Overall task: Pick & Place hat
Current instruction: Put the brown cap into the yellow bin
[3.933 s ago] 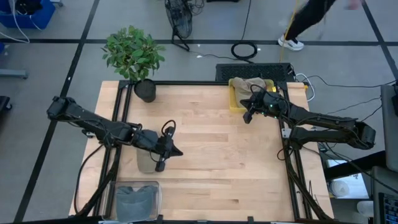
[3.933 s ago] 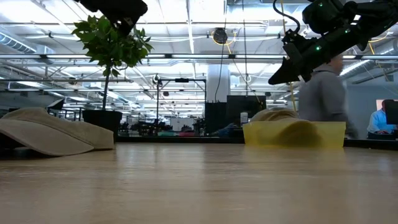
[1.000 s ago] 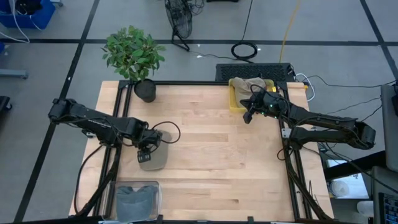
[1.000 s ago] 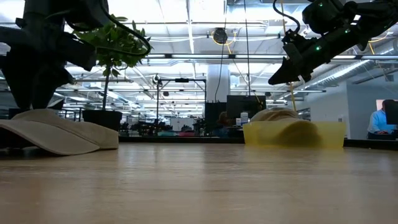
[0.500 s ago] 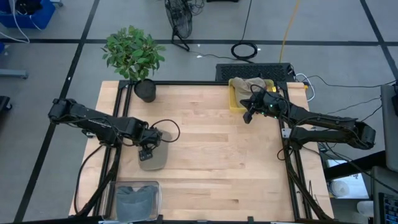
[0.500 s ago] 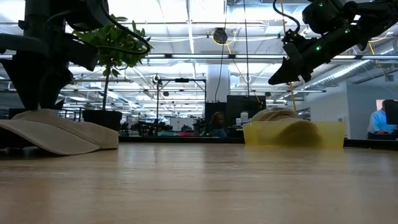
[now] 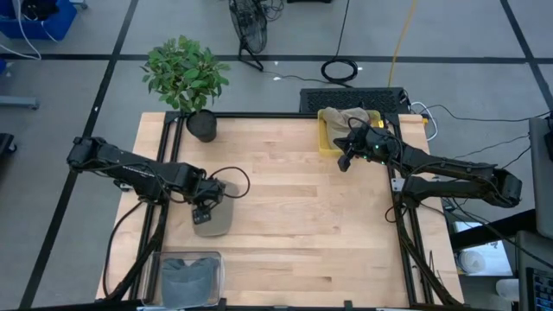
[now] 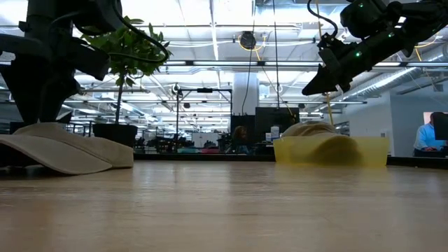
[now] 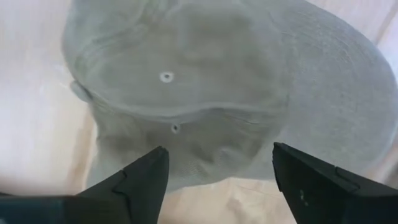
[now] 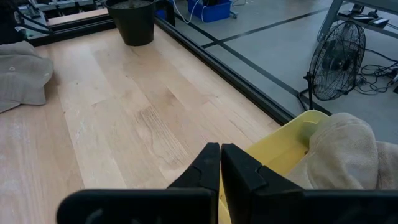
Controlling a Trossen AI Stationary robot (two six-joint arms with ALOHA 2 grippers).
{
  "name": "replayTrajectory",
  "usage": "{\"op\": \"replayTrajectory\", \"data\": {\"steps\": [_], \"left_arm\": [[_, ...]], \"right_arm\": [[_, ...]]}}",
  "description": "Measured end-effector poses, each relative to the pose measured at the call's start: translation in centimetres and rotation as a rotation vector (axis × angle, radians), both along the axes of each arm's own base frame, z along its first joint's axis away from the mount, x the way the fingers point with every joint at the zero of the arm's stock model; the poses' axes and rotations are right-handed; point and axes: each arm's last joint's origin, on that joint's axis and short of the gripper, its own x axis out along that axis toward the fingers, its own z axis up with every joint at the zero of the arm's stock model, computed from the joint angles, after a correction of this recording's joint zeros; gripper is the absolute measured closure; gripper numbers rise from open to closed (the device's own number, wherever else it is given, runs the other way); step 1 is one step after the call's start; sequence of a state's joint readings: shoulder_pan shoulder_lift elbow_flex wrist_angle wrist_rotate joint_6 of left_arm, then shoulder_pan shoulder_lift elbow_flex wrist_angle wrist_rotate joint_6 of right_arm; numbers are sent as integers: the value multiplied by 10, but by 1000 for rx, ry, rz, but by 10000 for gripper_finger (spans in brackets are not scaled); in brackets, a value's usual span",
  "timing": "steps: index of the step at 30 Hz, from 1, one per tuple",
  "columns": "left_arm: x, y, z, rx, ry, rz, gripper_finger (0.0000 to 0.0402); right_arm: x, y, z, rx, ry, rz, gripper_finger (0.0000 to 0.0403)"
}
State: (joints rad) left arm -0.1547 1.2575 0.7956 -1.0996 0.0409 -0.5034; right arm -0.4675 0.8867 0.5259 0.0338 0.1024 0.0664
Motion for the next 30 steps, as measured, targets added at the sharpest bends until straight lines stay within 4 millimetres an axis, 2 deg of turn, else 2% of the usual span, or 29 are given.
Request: {"op": "replayTrajectory", "data": {"steps": [30], "left_arm": [[0,0,0,-9,5,-12,110]], "right_arm": [[0,0,0,0,0,0,399]]}}
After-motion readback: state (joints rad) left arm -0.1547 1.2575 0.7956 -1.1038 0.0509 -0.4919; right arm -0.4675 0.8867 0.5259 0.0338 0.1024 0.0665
